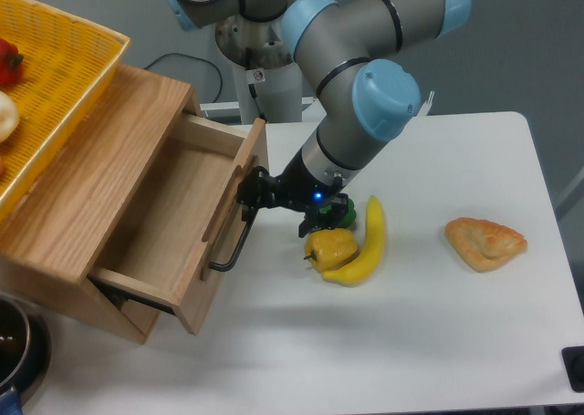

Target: Slide open the top drawer

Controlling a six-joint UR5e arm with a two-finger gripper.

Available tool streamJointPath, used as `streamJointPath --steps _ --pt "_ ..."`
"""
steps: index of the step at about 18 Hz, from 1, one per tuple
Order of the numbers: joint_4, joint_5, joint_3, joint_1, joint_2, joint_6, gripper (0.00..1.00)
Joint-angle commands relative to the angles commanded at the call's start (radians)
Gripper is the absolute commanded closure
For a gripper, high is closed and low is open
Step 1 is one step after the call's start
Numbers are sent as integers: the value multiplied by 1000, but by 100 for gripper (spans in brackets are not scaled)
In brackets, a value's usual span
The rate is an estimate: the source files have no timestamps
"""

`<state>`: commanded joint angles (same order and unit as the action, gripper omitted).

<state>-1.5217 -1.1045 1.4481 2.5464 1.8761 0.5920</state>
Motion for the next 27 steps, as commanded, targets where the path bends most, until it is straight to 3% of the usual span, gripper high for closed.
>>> streamJointPath --steps 27 --pt "-8 -35 -3 44 2 22 0"
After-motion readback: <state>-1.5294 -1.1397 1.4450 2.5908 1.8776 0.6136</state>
